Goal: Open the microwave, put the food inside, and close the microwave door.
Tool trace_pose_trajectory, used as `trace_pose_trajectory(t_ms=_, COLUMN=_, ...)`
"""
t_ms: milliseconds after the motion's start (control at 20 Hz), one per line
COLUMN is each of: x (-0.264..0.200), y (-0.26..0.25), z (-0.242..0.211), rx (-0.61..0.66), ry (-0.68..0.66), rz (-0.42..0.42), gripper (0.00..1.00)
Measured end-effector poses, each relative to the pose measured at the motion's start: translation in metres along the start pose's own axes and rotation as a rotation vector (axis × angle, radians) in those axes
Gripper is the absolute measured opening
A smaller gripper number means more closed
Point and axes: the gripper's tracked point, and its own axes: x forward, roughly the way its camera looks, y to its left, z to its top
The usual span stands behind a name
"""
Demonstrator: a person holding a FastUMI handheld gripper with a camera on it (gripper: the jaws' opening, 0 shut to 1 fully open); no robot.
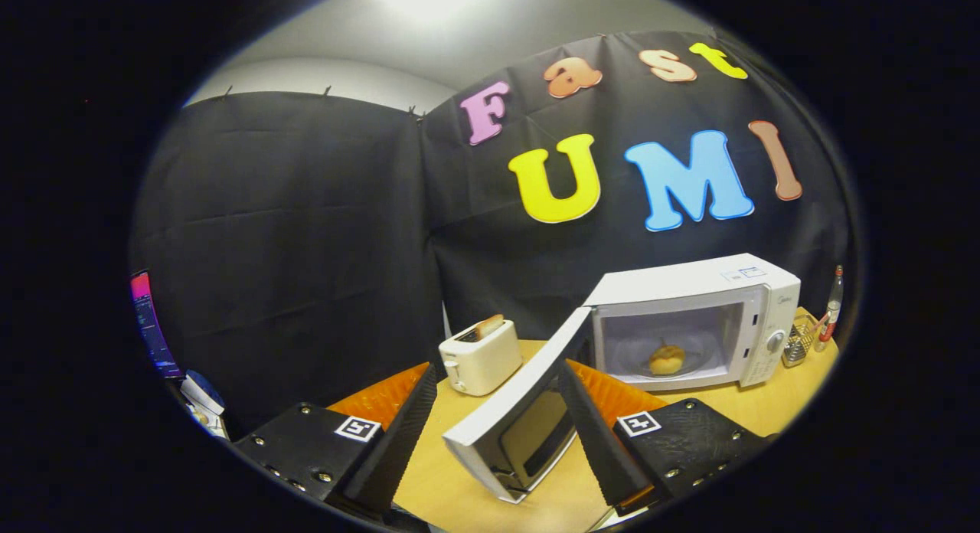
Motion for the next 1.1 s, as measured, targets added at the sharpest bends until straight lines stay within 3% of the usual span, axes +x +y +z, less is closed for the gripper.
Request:
trace_pose_trajectory(t_ms=400, x=0.010, y=0.089, z=-0.042, rx=-0.050, ry=0.087, rz=0.194, gripper=0.87)
trace_pose_trajectory(t_ms=450, x=0.014, y=0.092, z=-0.048, rx=-0.049, ry=0.101, rz=0.198, gripper=0.86)
trace_pose_trajectory(t_ms=550, x=0.020, y=0.096, z=-0.067, rx=-0.054, ry=0.152, rz=0.215, gripper=0.67)
trace_pose_trajectory(t_ms=700, x=0.029, y=0.095, z=-0.094, rx=-0.068, ry=0.229, rz=0.214, gripper=0.67)
trace_pose_trajectory(t_ms=850, x=0.036, y=0.073, z=-0.113, rx=-0.073, ry=0.268, rz=0.150, gripper=0.08)
trace_pose_trajectory(t_ms=1000, x=0.043, y=0.054, z=-0.125, rx=-0.087, ry=0.303, rz=0.095, gripper=0.08)
trace_pose_trajectory(t_ms=1050, x=0.043, y=0.053, z=-0.128, rx=-0.070, ry=0.329, rz=0.102, gripper=0.01)
trace_pose_trajectory(t_ms=1100, x=0.039, y=0.046, z=-0.134, rx=-0.060, ry=0.335, rz=0.090, gripper=0.01)
